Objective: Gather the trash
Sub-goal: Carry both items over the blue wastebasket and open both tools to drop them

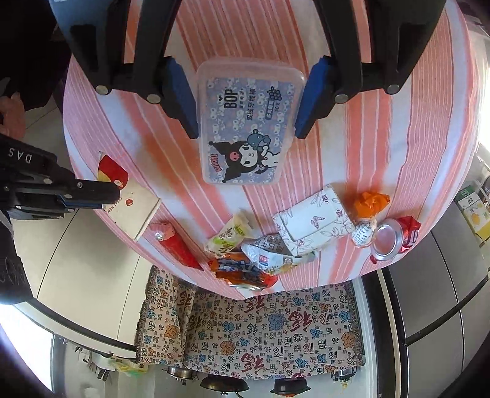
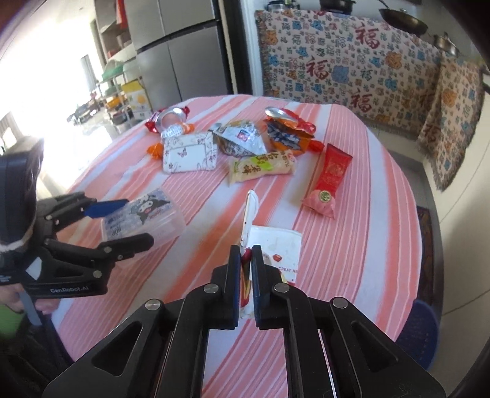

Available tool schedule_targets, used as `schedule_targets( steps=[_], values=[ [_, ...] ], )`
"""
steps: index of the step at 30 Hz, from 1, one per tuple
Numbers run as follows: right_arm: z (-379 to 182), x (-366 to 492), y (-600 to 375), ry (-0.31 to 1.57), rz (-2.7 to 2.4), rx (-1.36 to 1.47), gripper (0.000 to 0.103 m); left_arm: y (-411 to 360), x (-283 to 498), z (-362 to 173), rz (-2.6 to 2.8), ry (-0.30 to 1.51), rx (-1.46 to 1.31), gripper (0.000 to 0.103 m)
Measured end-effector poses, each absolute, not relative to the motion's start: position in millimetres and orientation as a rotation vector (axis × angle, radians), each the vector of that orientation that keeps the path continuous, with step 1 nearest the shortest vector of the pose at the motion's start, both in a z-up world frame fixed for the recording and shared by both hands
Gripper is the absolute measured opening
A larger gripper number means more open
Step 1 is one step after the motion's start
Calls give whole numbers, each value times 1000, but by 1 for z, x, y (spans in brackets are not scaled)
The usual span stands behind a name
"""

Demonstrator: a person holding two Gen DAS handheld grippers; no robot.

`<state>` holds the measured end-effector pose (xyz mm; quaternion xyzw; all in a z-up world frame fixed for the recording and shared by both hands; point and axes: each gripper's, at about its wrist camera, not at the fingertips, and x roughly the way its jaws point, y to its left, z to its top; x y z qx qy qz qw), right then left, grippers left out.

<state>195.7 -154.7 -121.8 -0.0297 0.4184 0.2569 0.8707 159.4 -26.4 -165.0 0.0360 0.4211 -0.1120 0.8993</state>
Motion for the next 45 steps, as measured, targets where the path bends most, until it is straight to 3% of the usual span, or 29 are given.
schedule_targets(
  steps=[8, 18, 28, 41, 45],
  values=[
    [-97, 194, -229, 830, 435, 25, 5, -94, 163, -143, -353, 847, 74, 64],
    [-114, 198, -396, 894, 108, 174, 5, -257, 184, -132, -616, 854, 110, 64],
    [-163, 198, -488, 961, -50, 309, 5, -387, 210, -186, -733, 963, 161, 64],
    [-188, 199, -526, 1002, -76, 419, 6, -435, 228, -247, -741, 1043, 199, 64],
    [-188, 200, -526, 994, -92, 416, 11, -445, 231, -256, -724, 1029, 221, 66]
  ],
)
